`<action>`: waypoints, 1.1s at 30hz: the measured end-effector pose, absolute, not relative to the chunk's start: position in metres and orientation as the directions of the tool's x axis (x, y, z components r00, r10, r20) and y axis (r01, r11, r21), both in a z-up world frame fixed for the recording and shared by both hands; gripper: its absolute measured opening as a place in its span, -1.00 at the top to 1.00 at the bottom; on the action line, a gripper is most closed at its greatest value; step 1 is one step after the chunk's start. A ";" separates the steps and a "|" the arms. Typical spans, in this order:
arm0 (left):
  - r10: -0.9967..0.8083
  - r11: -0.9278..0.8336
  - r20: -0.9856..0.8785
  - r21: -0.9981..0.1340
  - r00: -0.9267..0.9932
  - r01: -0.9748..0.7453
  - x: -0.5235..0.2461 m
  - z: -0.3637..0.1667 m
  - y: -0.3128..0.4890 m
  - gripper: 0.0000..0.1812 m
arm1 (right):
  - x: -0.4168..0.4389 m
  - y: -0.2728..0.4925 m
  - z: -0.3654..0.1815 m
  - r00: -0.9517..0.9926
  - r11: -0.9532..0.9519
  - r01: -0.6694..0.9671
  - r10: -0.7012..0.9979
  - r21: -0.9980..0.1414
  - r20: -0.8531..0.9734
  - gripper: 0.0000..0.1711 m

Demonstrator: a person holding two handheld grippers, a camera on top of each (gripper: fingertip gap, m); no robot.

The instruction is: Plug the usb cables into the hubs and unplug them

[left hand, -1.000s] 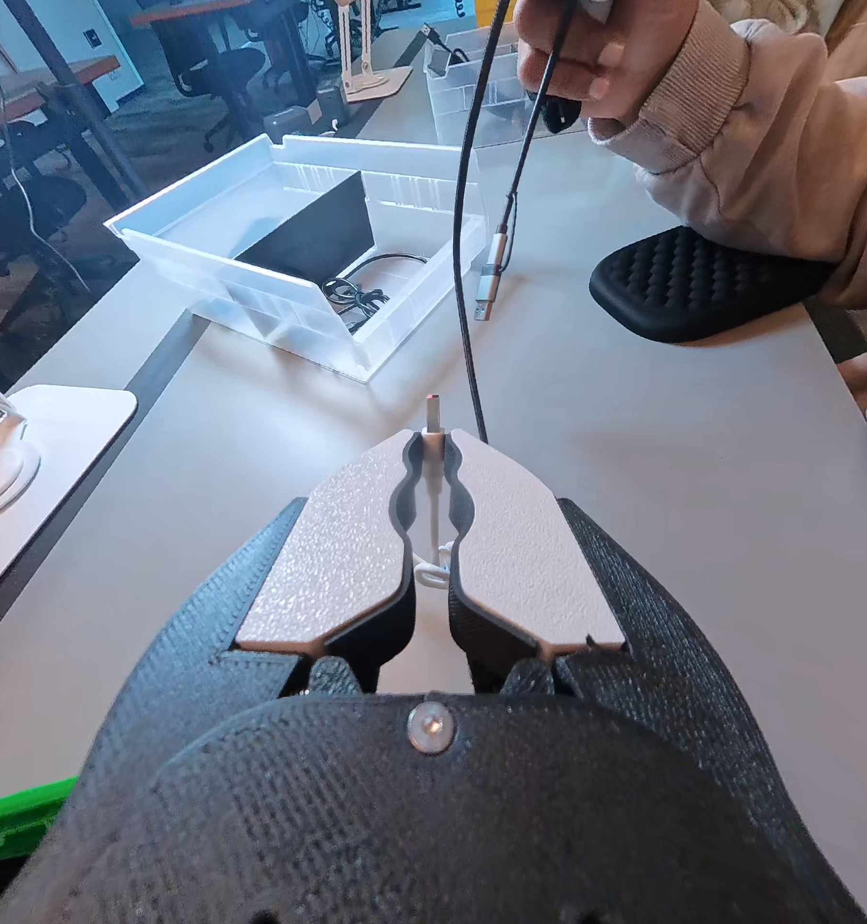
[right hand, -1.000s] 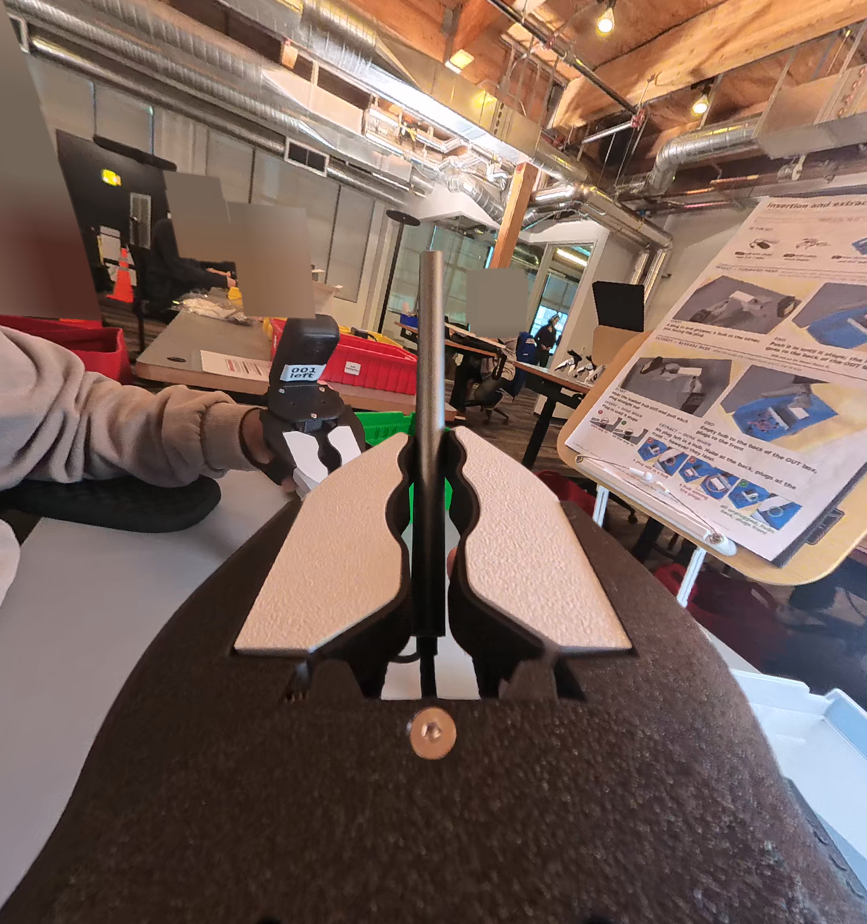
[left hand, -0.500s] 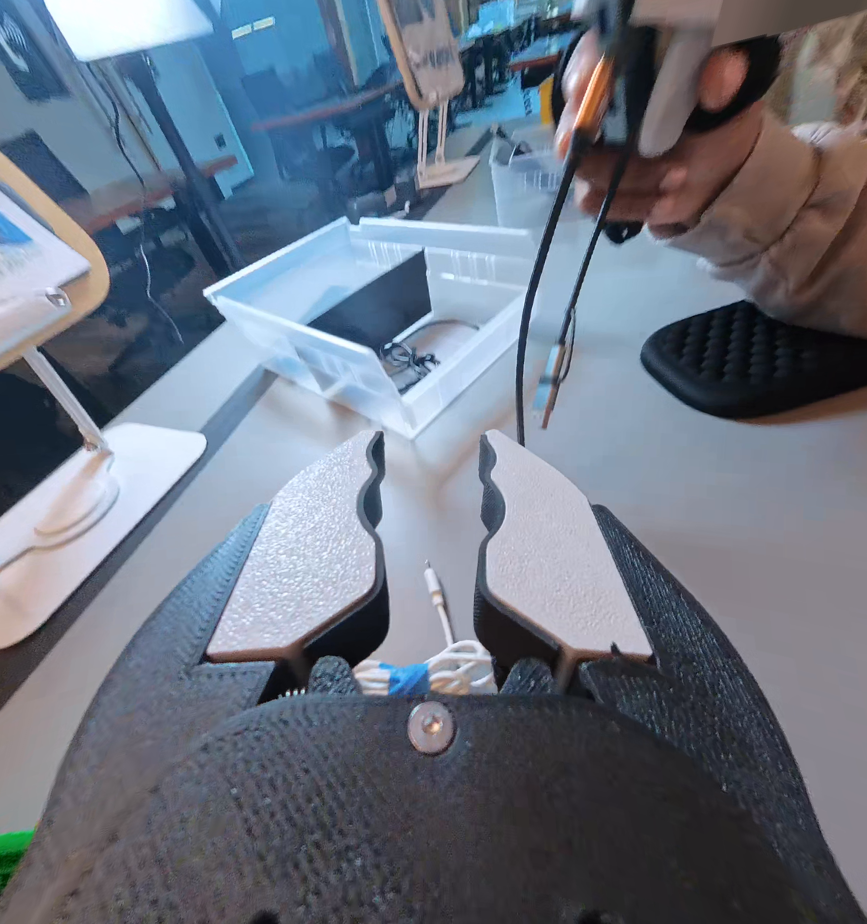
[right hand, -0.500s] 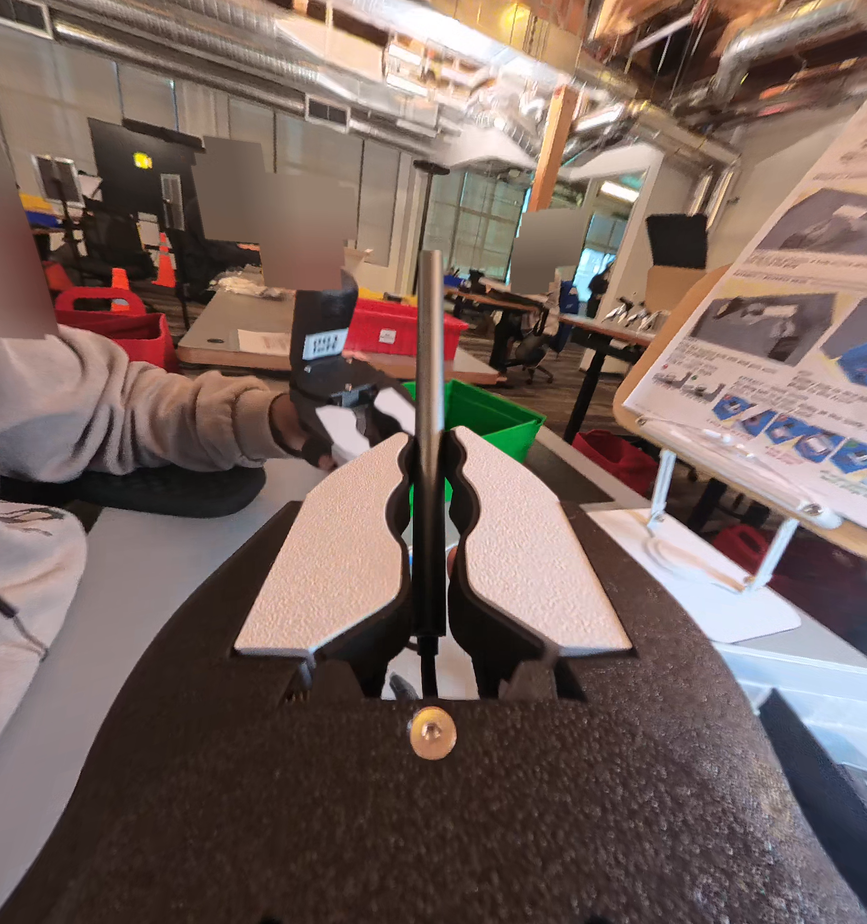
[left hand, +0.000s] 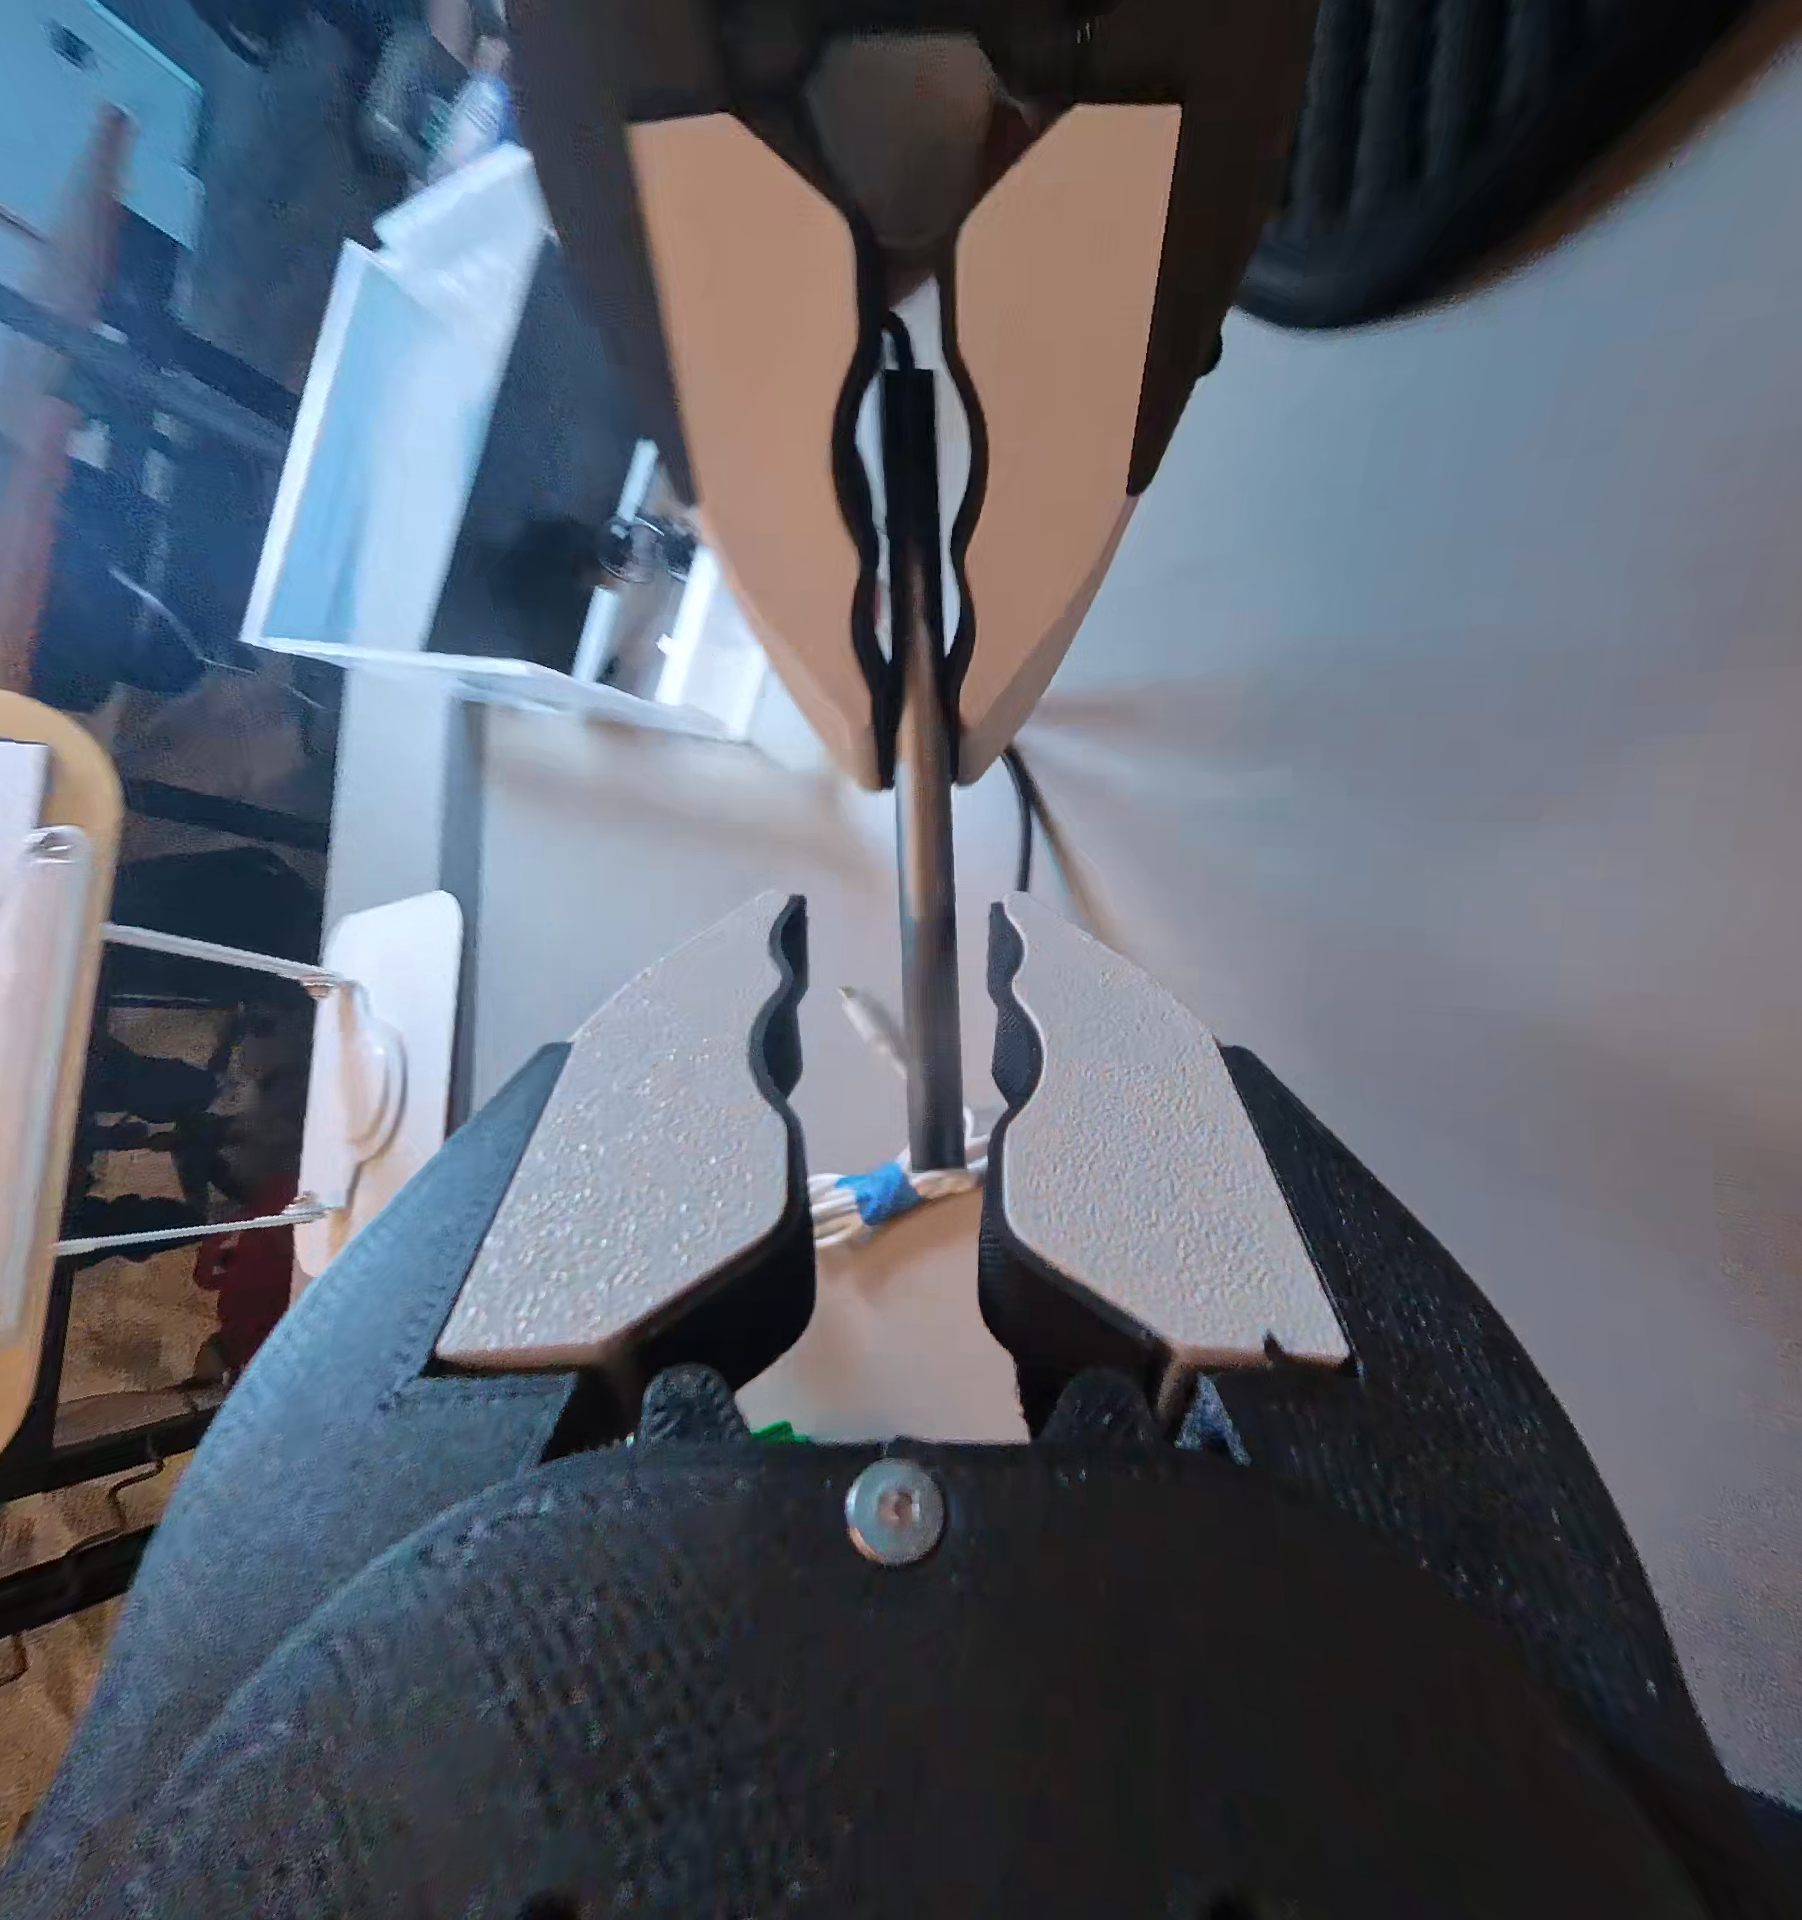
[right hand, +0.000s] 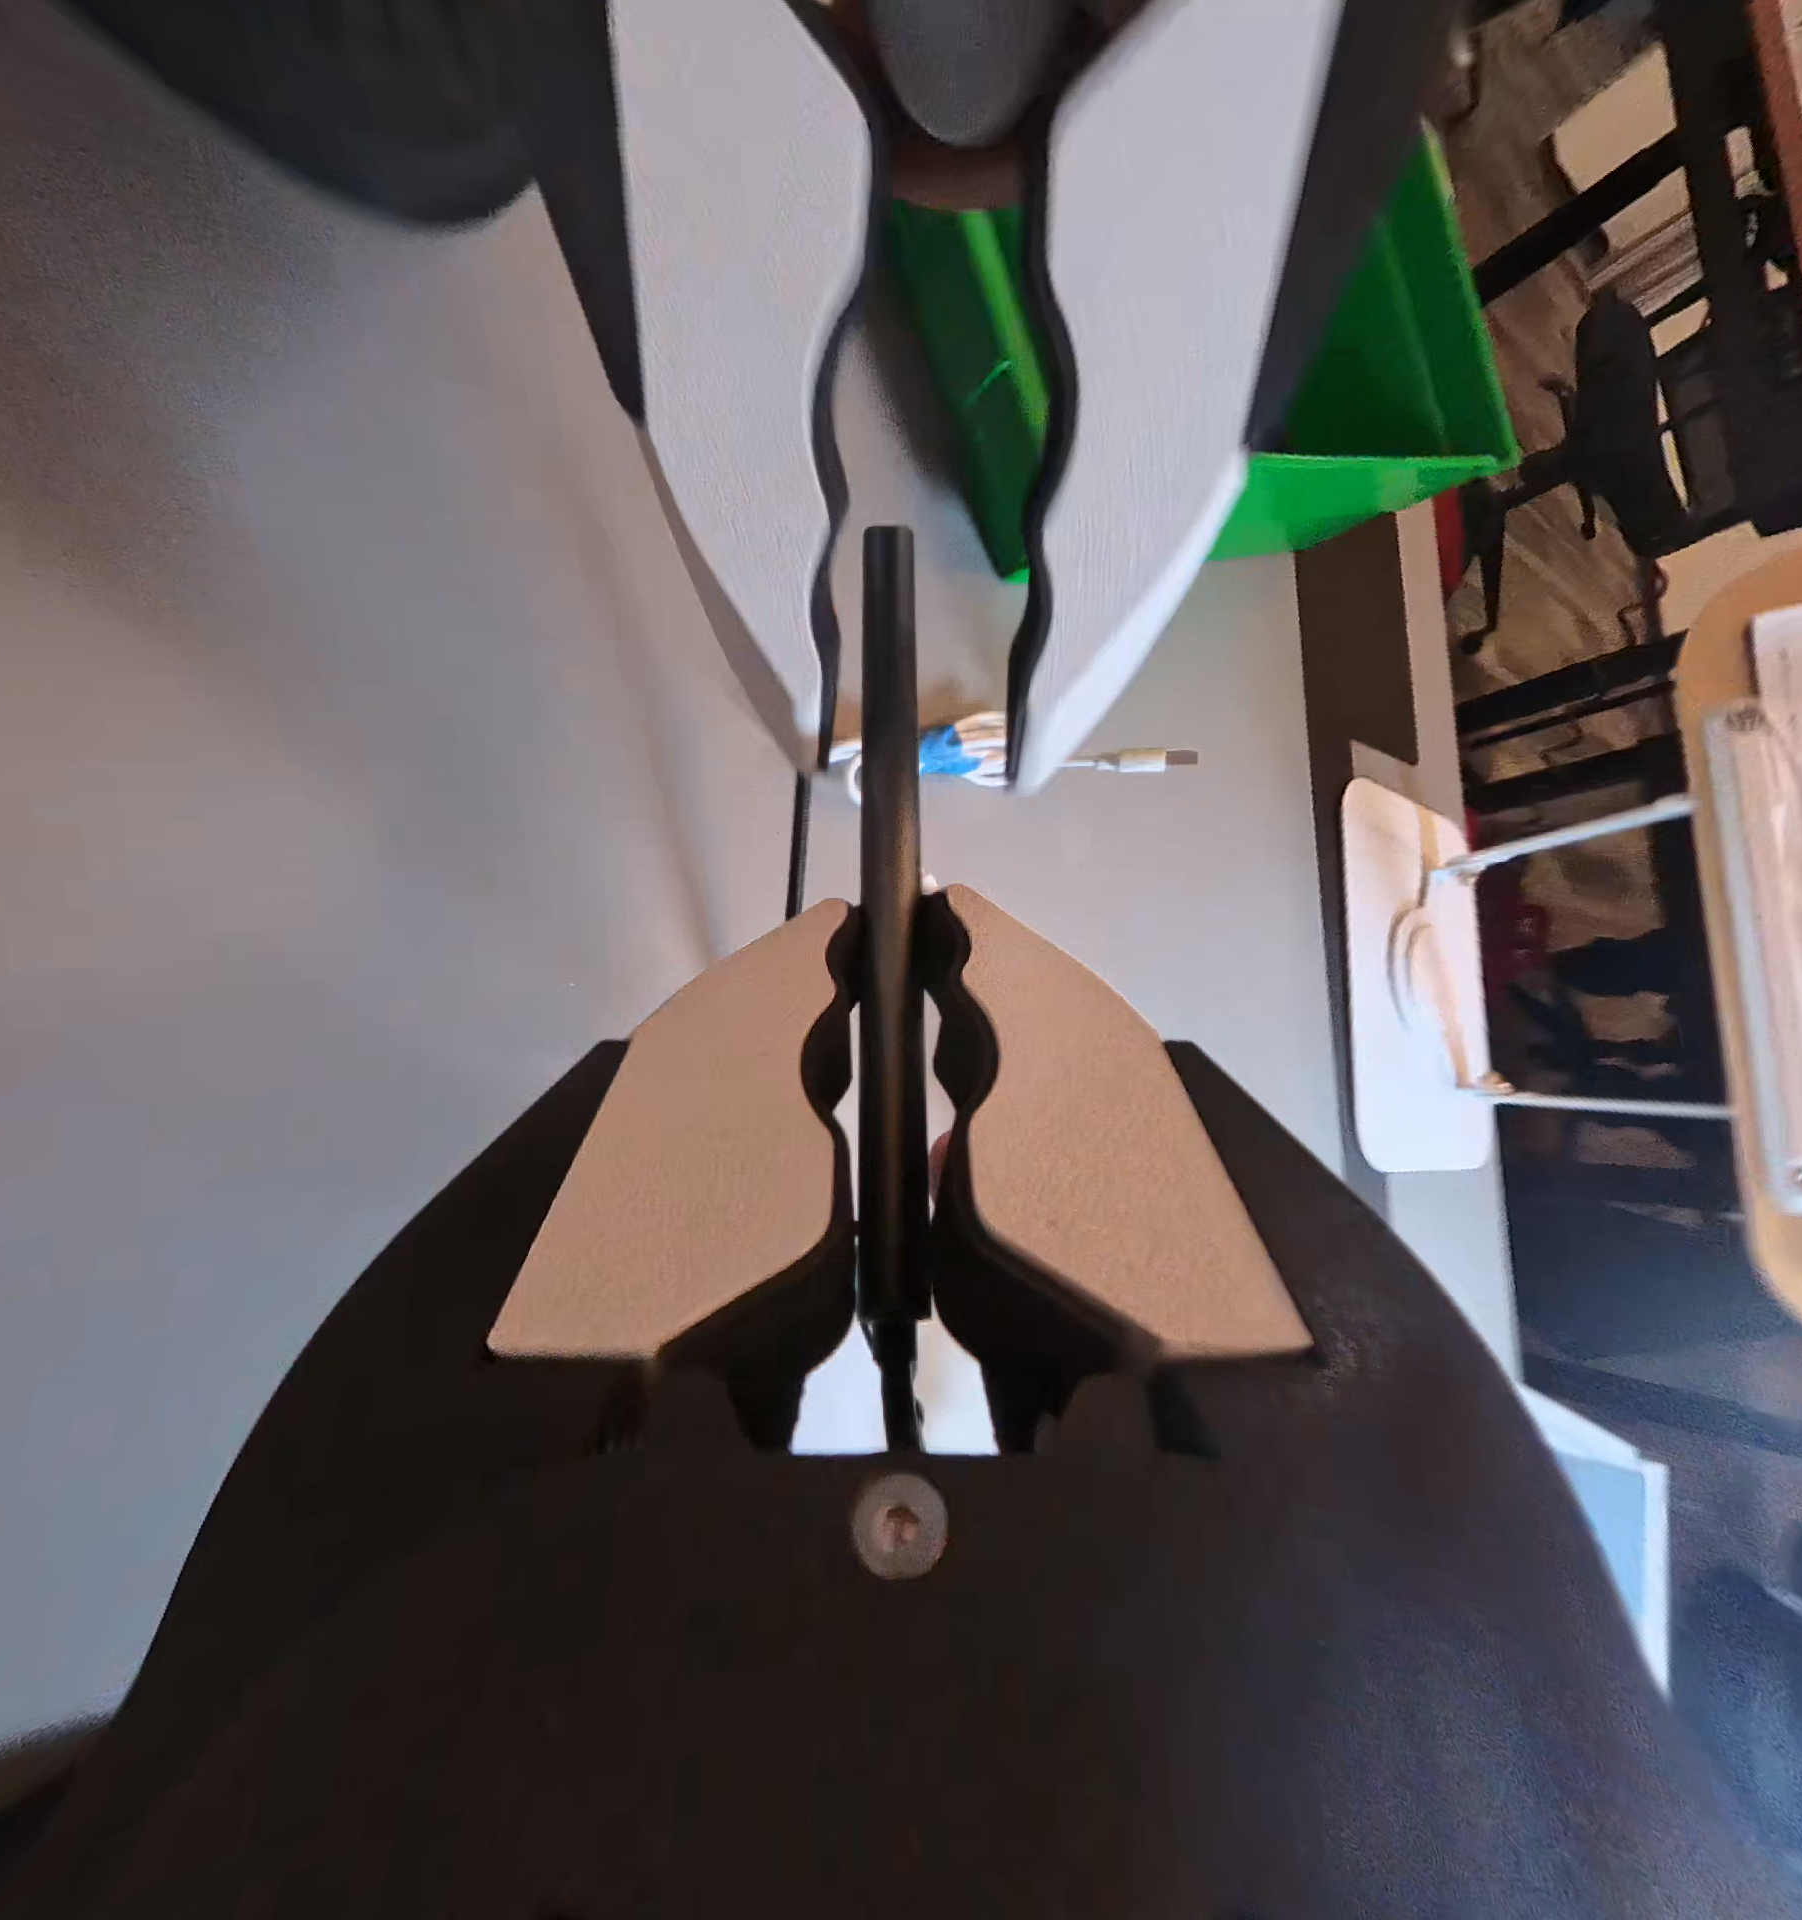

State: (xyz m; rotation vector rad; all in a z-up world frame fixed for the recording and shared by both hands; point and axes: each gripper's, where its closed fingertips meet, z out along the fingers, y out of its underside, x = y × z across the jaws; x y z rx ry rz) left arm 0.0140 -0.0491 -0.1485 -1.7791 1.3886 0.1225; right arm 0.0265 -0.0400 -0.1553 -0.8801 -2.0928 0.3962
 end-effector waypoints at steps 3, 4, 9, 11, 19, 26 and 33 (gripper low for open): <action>-0.803 -0.039 -0.514 -0.461 0.303 -0.886 0.019 -0.177 -0.052 0.80 | 0.017 -0.053 -0.170 -0.479 0.779 0.458 0.622 -0.428 0.620 0.88; -0.796 -0.041 -0.533 -0.424 0.286 -0.905 0.015 -0.182 -0.050 0.83 | 0.016 -0.050 -0.172 -0.471 0.792 0.464 0.599 -0.396 0.647 0.87; -0.770 -0.005 -0.486 -0.645 0.415 -0.764 0.012 -0.146 -0.043 0.88 | 0.024 -0.039 -0.117 -0.303 0.682 0.330 0.731 -0.653 0.611 0.69; -0.790 0.001 -0.392 -0.769 0.471 -0.639 0.007 -0.126 -0.047 0.88 | 0.039 -0.029 -0.084 -0.241 0.571 0.232 0.818 -0.788 0.522 0.61; -0.885 0.060 -0.065 -0.998 0.462 -0.026 -0.016 -0.053 -0.062 0.88 | 0.104 0.038 -0.039 -0.426 -0.152 -0.103 0.900 -0.983 -0.094 0.55; -0.952 -0.045 0.139 -0.944 0.272 0.326 -0.016 -0.045 -0.068 0.88 | 0.057 0.001 -0.085 -0.518 -0.110 0.053 0.847 -0.992 -0.122 0.56; -0.866 -0.197 0.312 -0.931 0.391 0.307 0.002 -0.088 -0.031 0.88 | 0.012 -0.038 -0.079 -0.428 -0.065 -0.081 0.903 -0.995 -0.025 0.56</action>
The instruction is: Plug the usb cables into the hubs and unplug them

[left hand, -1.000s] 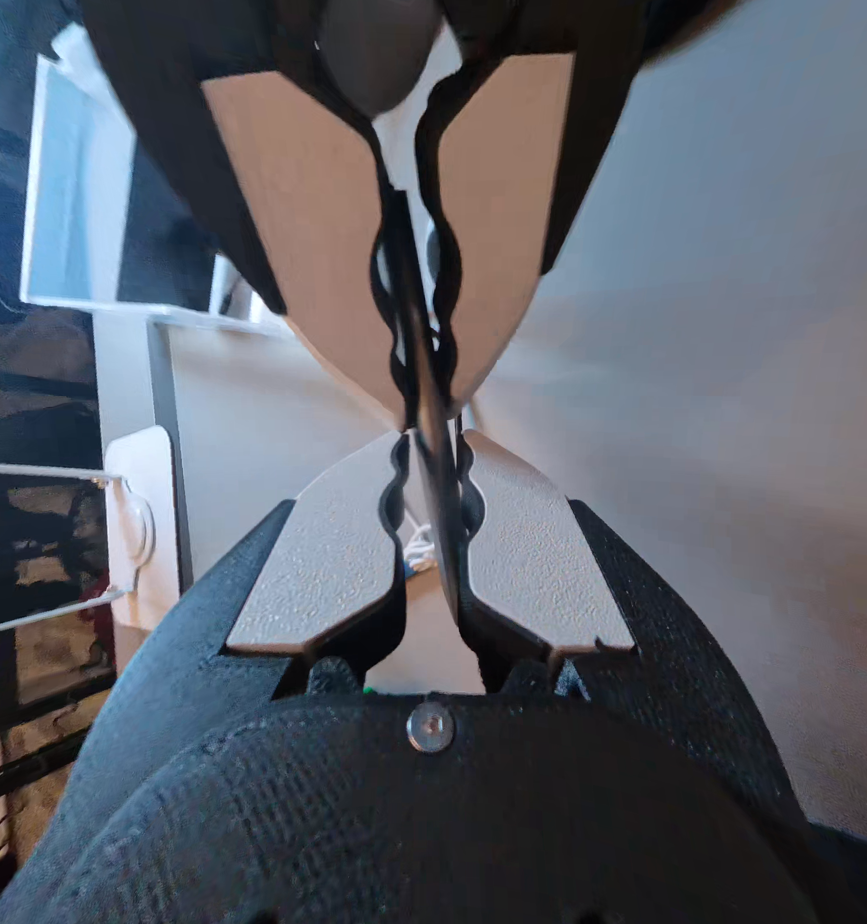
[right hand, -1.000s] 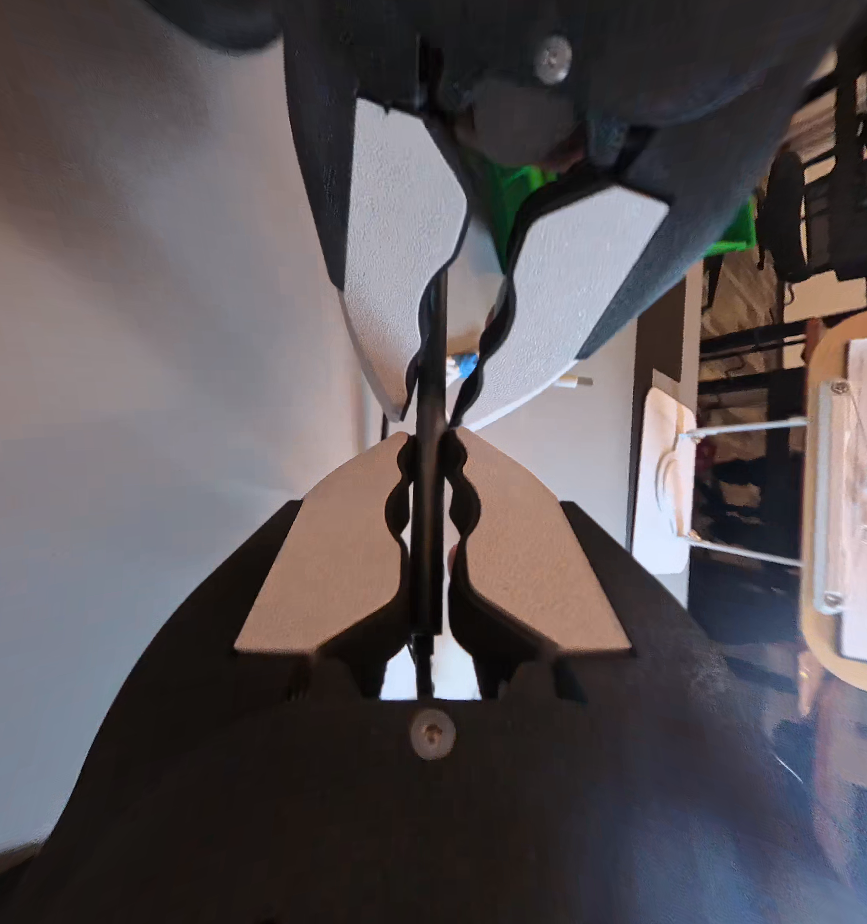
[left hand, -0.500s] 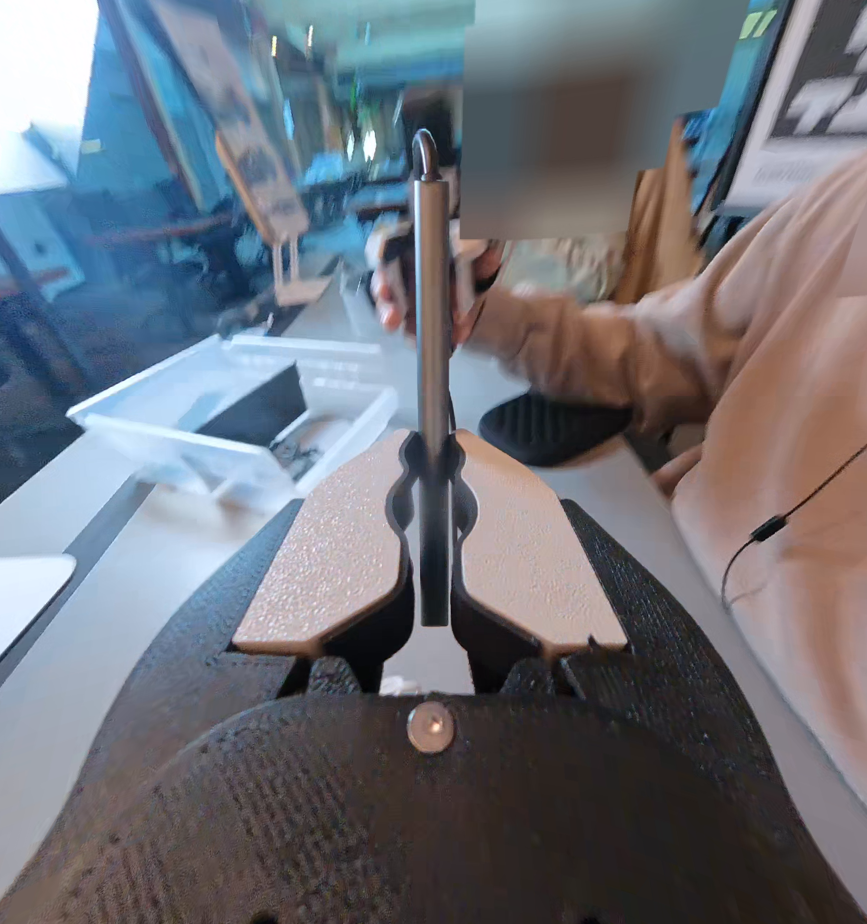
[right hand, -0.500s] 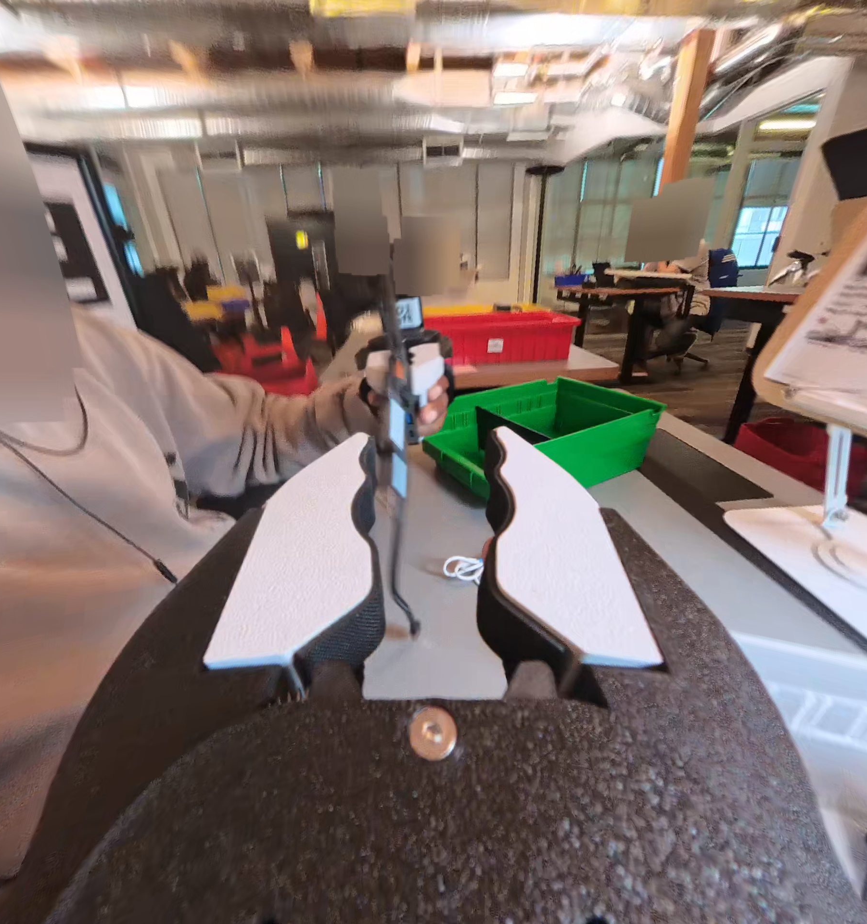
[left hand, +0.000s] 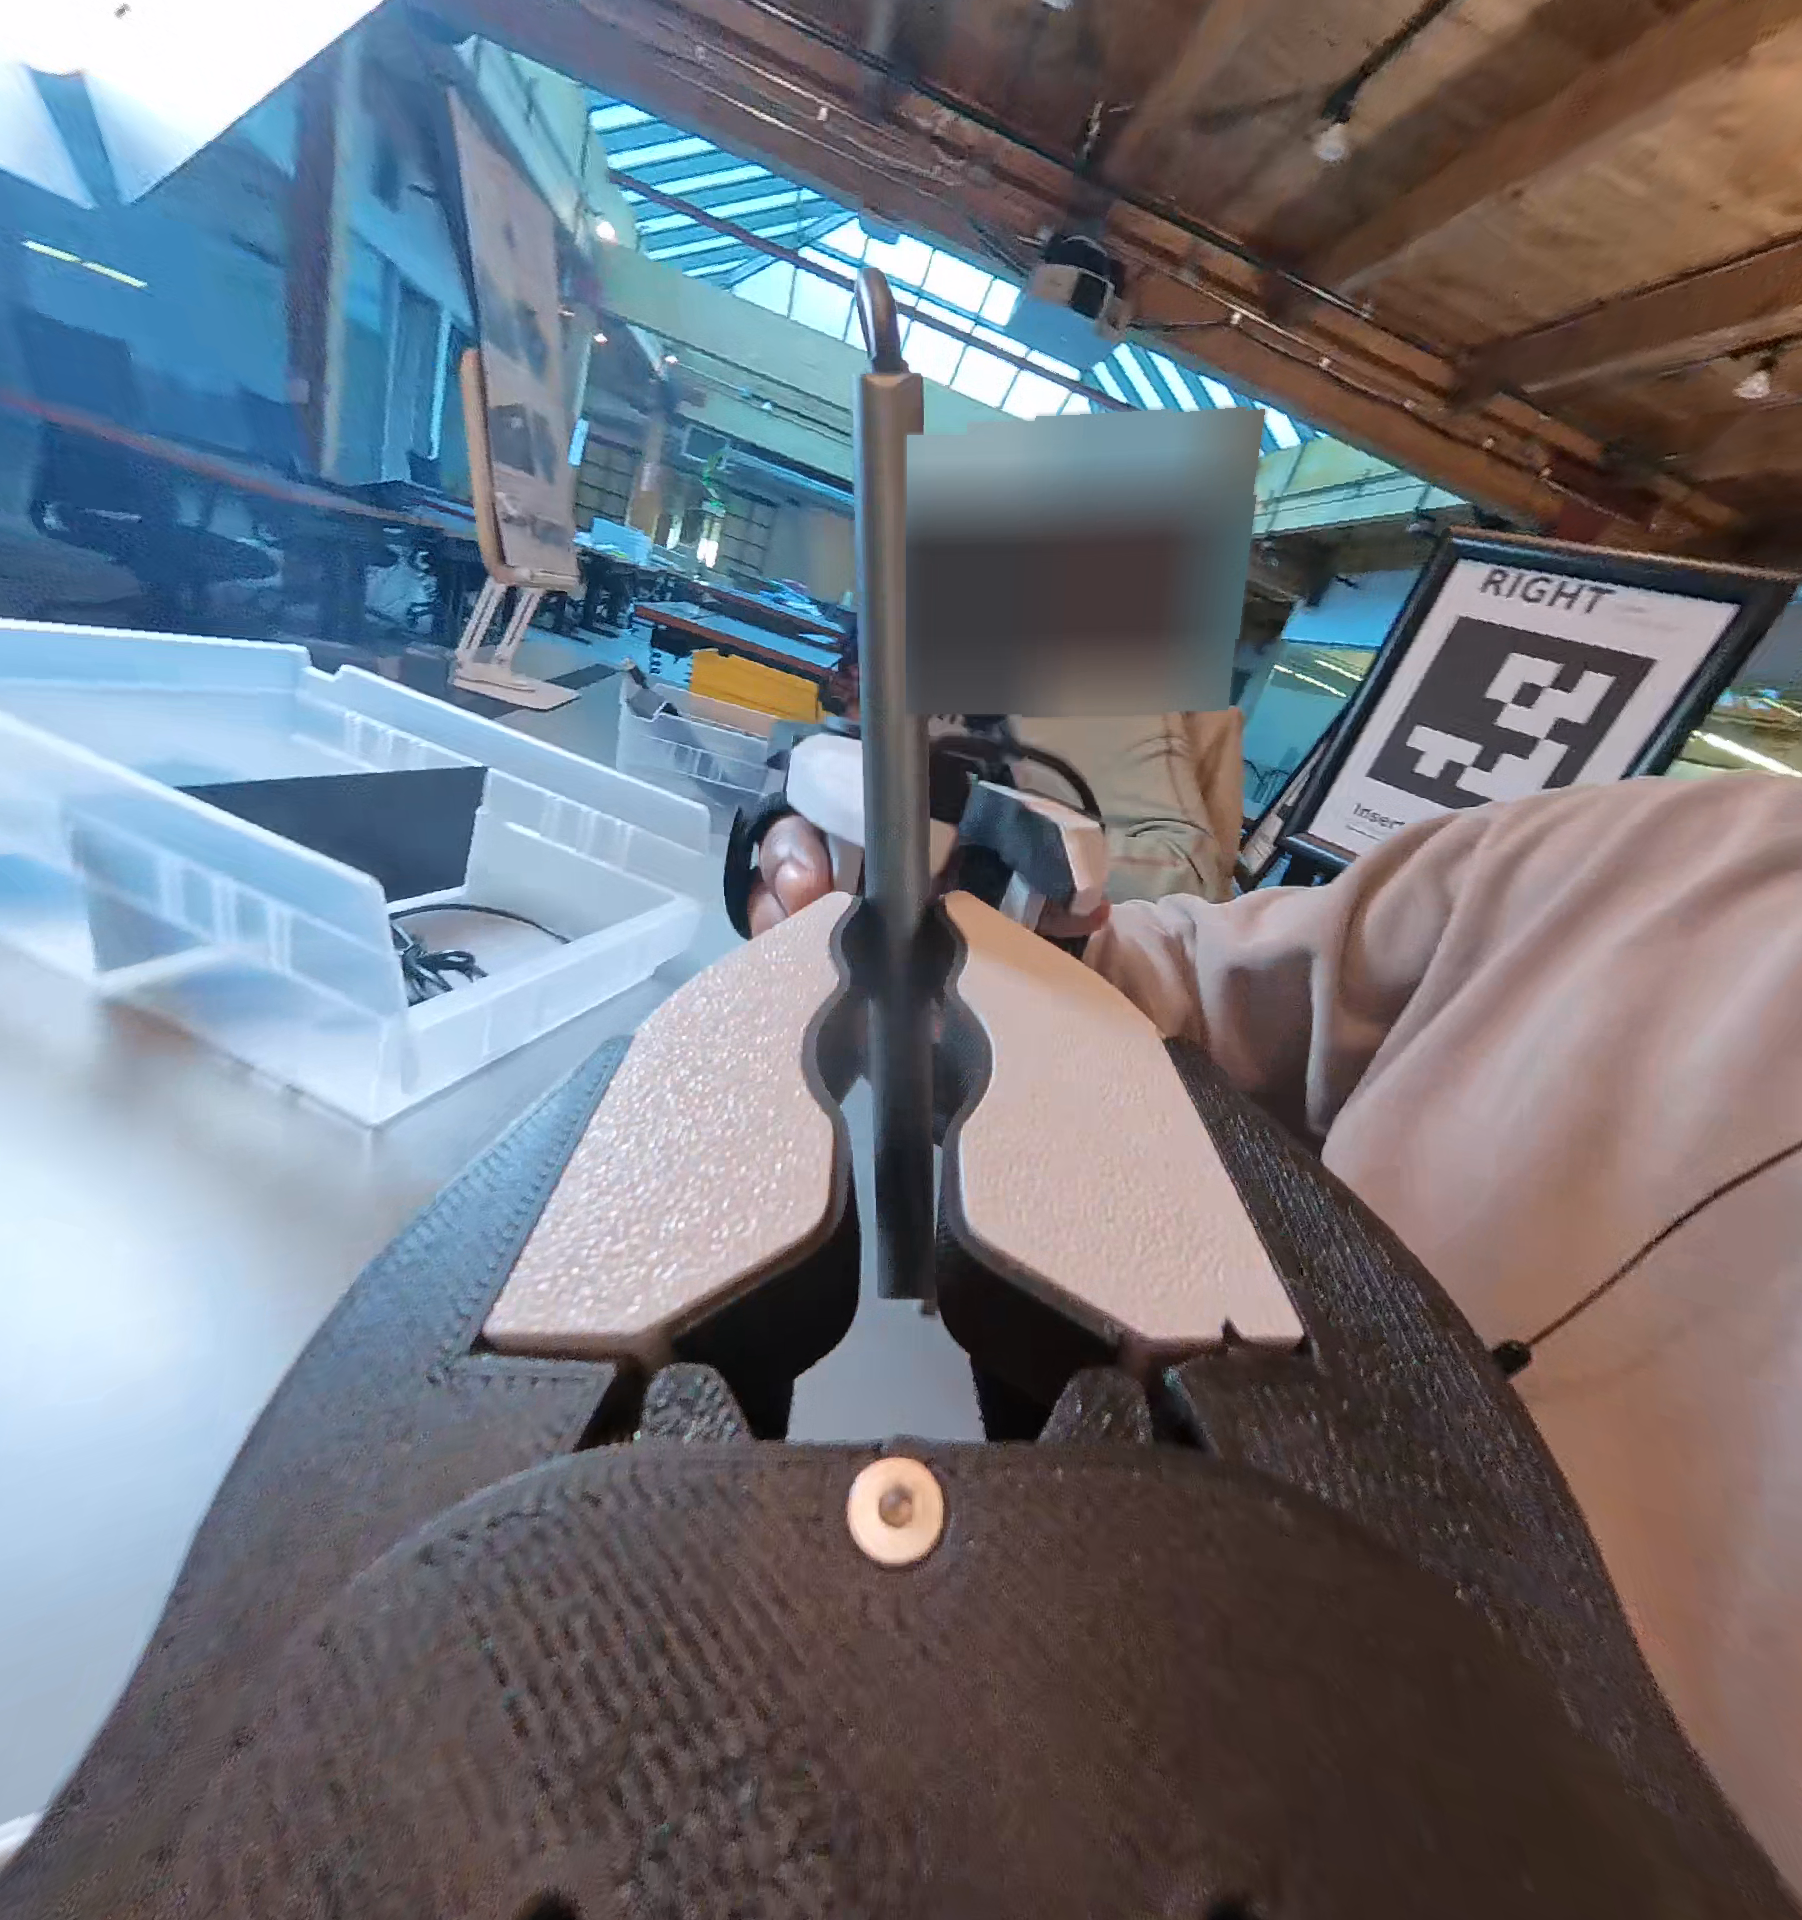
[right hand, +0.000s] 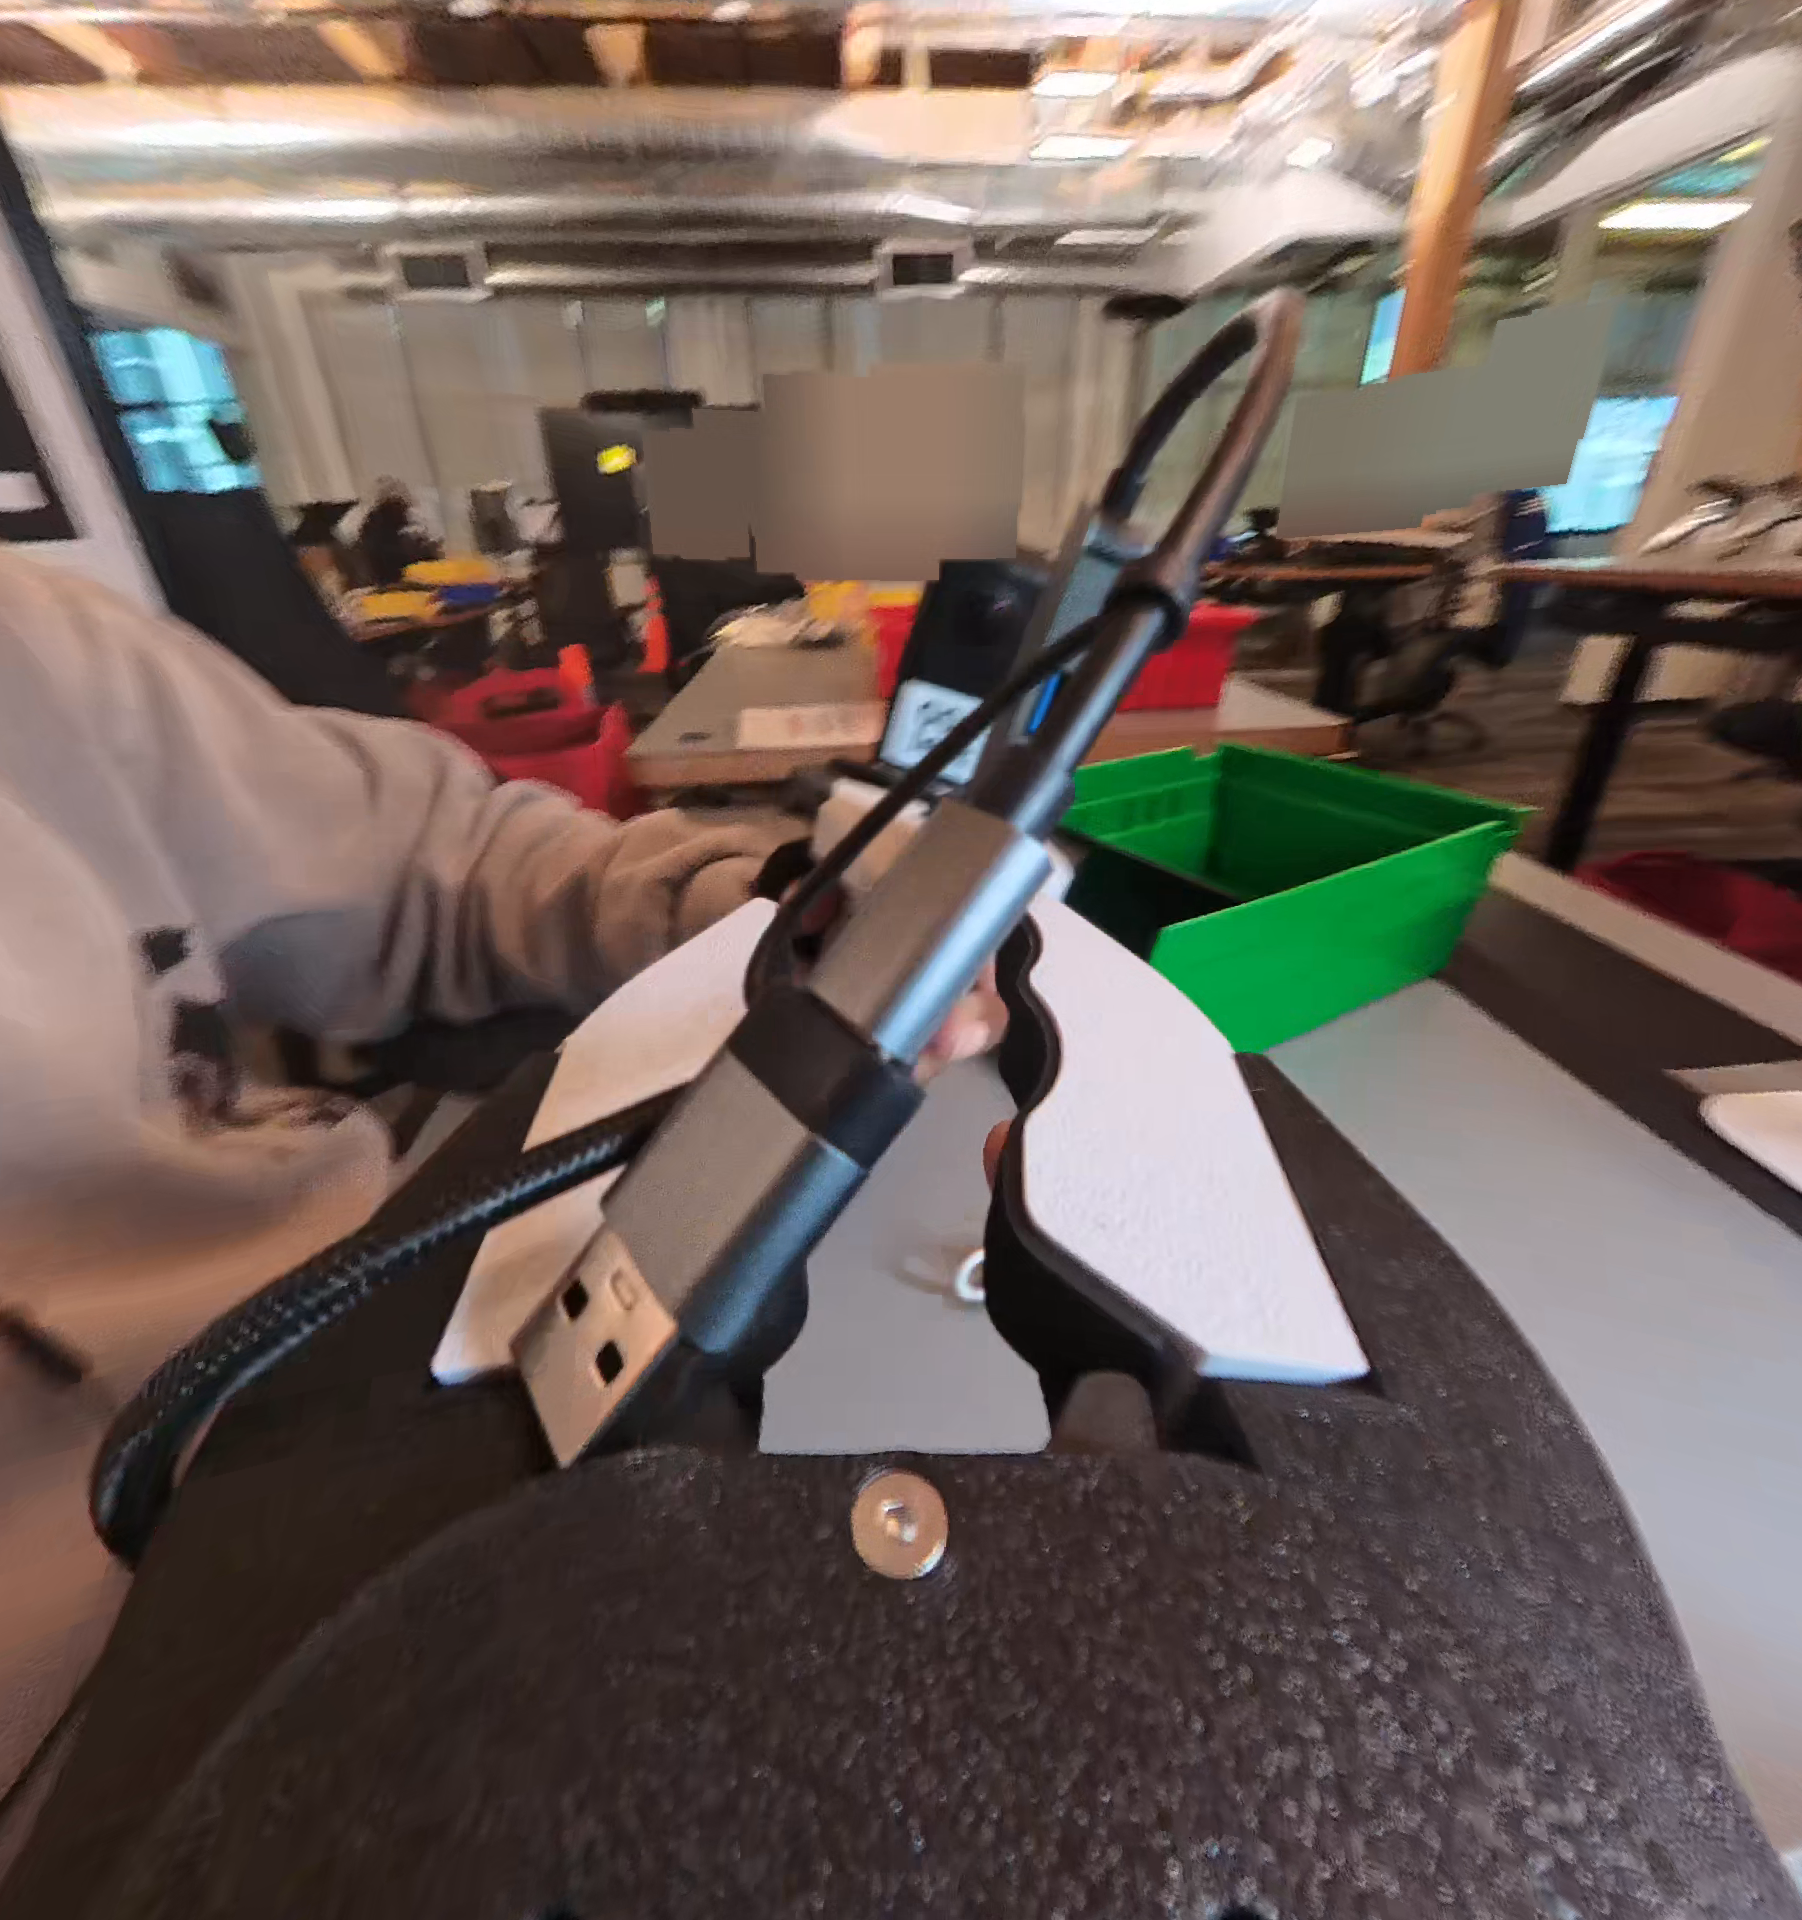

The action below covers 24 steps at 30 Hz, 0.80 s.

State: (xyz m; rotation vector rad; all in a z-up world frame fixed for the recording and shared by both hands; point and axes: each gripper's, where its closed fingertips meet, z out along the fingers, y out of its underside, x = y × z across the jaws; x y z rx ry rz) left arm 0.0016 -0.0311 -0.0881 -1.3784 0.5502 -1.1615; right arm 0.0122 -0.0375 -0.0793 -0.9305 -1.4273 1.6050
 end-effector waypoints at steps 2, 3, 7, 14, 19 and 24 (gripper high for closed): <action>-0.851 -0.183 0.299 -0.940 0.432 0.288 0.003 -0.091 -0.029 0.88 | 0.007 -0.027 -0.078 -0.337 -0.065 -0.112 0.941 -0.992 -0.023 0.64; -0.851 -0.181 0.289 -0.945 0.439 0.272 0.006 -0.092 -0.030 0.88 | 0.006 -0.021 -0.076 -0.295 -0.075 -0.135 0.955 -0.988 -0.032 0.66; -0.833 -0.188 0.280 -0.954 0.477 0.232 0.016 -0.100 -0.028 0.88 | 0.010 -0.017 -0.071 -0.297 -0.118 -0.147 0.952 -0.982 -0.070 0.90; -0.825 -0.070 0.077 -0.997 0.560 0.034 0.025 -0.106 -0.030 0.78 | 0.008 -0.034 -0.084 -0.346 -0.062 -0.064 0.937 -0.996 -0.036 0.91; -0.843 0.006 -0.019 -1.000 0.538 -0.026 0.022 -0.088 -0.040 0.87 | 0.011 -0.044 -0.070 -0.406 -0.101 -0.094 0.912 -0.990 -0.055 0.91; -0.849 0.075 -0.024 -0.994 0.528 0.076 0.021 -0.056 -0.048 0.88 | 0.016 -0.048 -0.052 -0.422 -0.055 -0.133 0.906 -0.990 0.006 0.92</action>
